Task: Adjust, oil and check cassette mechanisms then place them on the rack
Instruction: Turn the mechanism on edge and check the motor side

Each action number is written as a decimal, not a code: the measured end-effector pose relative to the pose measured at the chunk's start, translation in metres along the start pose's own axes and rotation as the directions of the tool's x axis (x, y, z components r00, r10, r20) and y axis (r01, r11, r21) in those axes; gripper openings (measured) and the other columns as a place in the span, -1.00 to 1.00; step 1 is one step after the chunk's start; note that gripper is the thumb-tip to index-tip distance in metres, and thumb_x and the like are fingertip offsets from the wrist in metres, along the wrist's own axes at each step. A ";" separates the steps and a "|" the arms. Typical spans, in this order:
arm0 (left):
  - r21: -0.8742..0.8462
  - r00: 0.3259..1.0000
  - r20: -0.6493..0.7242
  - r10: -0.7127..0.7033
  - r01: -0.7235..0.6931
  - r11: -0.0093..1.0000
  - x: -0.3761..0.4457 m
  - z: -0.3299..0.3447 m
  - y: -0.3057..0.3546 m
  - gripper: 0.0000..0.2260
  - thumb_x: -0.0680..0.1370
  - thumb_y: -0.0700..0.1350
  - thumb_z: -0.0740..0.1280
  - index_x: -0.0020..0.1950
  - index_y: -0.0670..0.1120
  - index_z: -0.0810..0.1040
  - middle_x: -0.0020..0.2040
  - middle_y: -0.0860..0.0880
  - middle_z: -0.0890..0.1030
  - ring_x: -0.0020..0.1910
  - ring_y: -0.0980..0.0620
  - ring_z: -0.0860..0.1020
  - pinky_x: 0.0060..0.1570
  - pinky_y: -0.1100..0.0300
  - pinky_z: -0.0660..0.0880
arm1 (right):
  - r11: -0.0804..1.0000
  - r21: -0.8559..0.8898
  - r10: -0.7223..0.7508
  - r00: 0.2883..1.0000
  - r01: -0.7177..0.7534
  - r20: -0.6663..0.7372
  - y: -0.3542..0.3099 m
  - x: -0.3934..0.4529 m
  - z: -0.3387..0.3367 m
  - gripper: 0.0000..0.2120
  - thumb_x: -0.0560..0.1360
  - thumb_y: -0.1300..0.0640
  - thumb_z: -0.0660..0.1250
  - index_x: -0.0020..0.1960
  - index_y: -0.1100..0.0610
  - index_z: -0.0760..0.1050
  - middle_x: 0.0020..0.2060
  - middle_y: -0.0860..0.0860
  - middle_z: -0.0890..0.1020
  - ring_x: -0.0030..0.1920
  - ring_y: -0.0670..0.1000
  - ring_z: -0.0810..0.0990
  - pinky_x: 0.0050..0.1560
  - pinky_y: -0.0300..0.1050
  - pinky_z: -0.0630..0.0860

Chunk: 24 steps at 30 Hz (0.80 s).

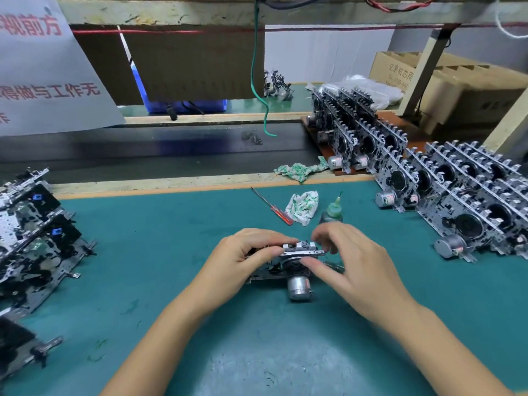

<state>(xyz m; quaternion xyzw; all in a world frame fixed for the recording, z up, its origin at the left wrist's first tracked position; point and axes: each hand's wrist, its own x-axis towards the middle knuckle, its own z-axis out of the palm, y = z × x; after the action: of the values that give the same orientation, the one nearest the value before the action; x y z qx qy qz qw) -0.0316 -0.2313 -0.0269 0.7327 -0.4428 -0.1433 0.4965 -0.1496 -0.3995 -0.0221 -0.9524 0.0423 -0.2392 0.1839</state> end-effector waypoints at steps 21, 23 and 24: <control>0.439 0.817 0.287 0.500 -0.576 0.689 0.066 0.041 0.087 -0.87 0.52 -0.10 0.37 -0.02 -0.10 0.68 -0.17 -0.04 0.58 -0.17 0.00 0.54 -0.20 0.16 0.46 | 0.996 -0.040 -0.082 0.993 0.085 0.087 0.046 -0.031 -0.105 -0.69 0.52 -0.09 0.17 -0.34 0.03 0.30 -0.55 -0.06 0.32 -0.51 -0.16 0.25 -0.45 -0.38 0.19; 0.442 0.790 0.330 0.517 -0.613 0.654 0.090 0.060 0.096 -0.87 0.53 -0.14 0.37 0.00 -0.14 0.68 -0.14 -0.08 0.60 -0.14 -0.08 0.56 -0.18 0.08 0.48 | 0.998 -0.068 -0.006 0.999 0.008 0.033 0.063 -0.034 -0.115 -0.68 0.51 -0.10 0.19 -0.35 0.03 0.31 -0.55 0.00 0.35 -0.52 -0.15 0.26 -0.44 -0.38 0.21; 0.461 0.785 0.349 0.512 -0.619 0.635 0.103 0.069 0.099 -0.86 0.55 -0.15 0.35 0.04 -0.14 0.67 -0.09 -0.10 0.61 -0.10 -0.11 0.56 -0.16 0.05 0.48 | 0.996 -0.073 0.043 0.999 -0.043 0.007 0.073 -0.033 -0.117 -0.67 0.52 -0.08 0.23 -0.35 0.03 0.32 -0.55 0.01 0.36 -0.52 -0.13 0.27 -0.44 -0.35 0.22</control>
<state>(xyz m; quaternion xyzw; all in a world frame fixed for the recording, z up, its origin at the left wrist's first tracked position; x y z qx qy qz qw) -0.0680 -0.3656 0.0492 0.6500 -0.7163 0.0870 0.2386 -0.2335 -0.5002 0.0314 -0.9584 0.0708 -0.2296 0.1543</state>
